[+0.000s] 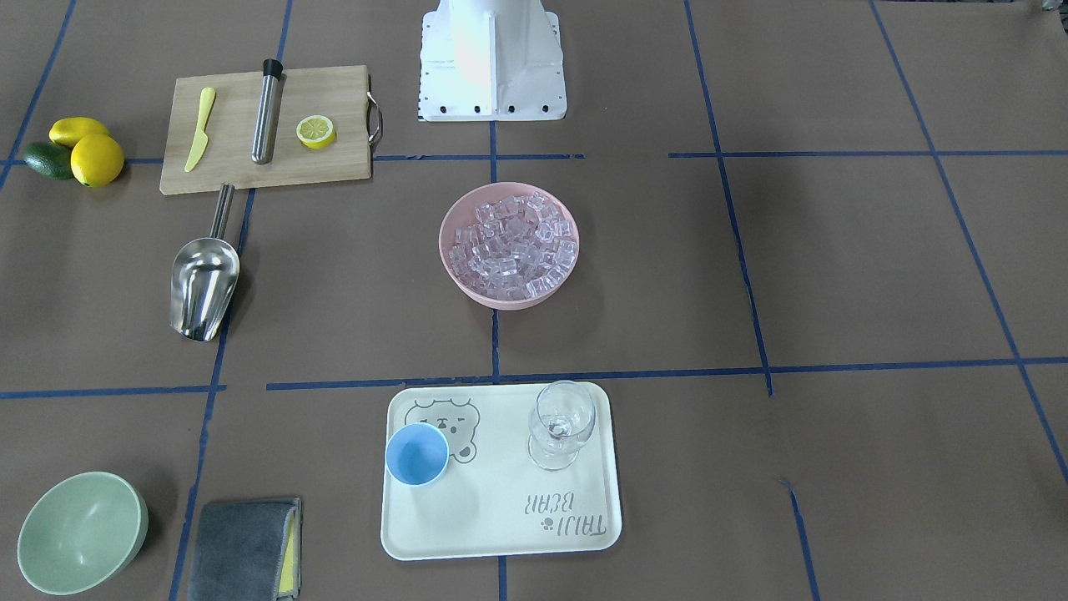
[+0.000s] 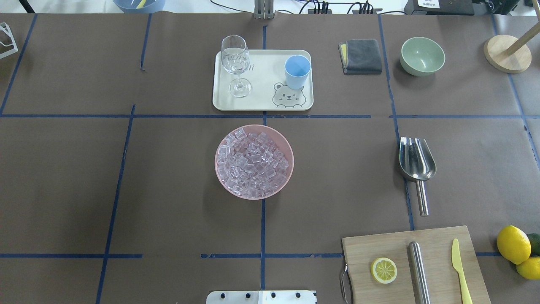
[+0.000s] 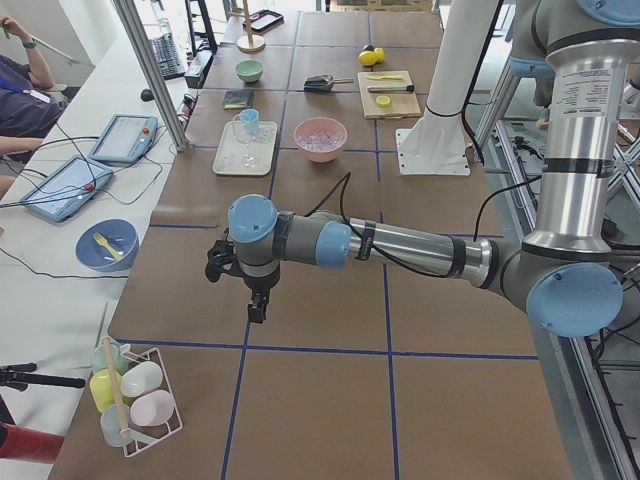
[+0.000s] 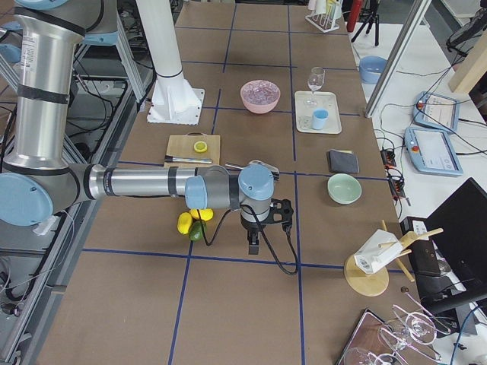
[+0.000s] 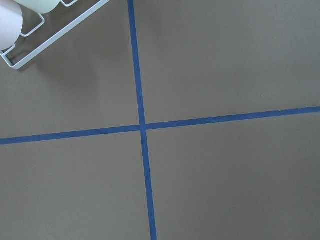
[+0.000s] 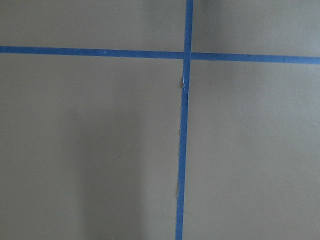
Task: Put ice in cup with scoop
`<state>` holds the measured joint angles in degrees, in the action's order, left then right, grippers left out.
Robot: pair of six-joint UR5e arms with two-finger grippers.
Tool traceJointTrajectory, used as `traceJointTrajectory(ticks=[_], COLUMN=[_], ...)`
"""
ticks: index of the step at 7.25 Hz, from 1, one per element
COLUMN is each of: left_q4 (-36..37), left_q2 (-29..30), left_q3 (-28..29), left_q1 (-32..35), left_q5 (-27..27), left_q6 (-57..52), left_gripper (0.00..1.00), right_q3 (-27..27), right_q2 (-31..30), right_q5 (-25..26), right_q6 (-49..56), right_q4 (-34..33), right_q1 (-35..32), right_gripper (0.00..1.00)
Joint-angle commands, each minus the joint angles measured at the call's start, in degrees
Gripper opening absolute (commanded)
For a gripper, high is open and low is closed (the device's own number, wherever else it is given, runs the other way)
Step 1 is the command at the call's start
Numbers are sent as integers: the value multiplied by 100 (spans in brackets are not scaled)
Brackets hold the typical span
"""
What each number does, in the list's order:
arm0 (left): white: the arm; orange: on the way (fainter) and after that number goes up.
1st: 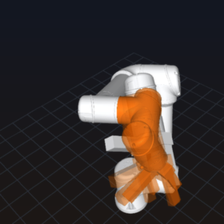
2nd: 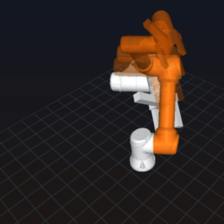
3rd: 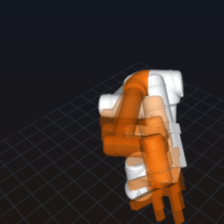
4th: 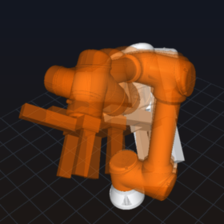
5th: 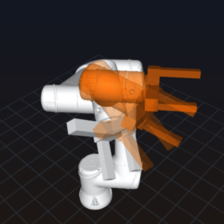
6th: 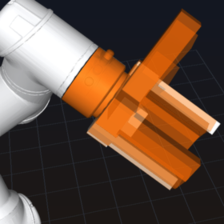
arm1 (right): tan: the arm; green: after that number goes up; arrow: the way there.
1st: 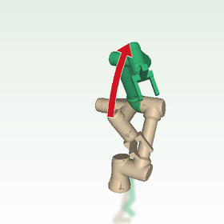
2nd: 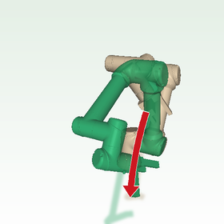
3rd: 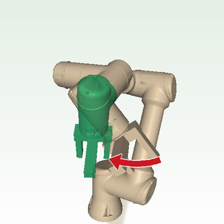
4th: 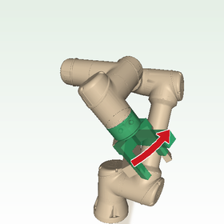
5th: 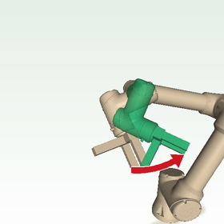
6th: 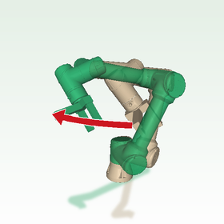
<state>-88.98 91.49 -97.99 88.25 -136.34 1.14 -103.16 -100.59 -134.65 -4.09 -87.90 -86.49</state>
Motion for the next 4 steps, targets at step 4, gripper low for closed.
traceJointTrajectory(ticks=[4], left_q4=[12], left_q2=[44], left_q3=[-44], left_q1=[-45], left_q5=[-6], left_q6=[0], left_gripper=[100], right_q3=[-186], right_q2=[-5], right_q5=[-35], right_q6=[-12], right_q4=[403], right_q1=[-9], right_gripper=[100])
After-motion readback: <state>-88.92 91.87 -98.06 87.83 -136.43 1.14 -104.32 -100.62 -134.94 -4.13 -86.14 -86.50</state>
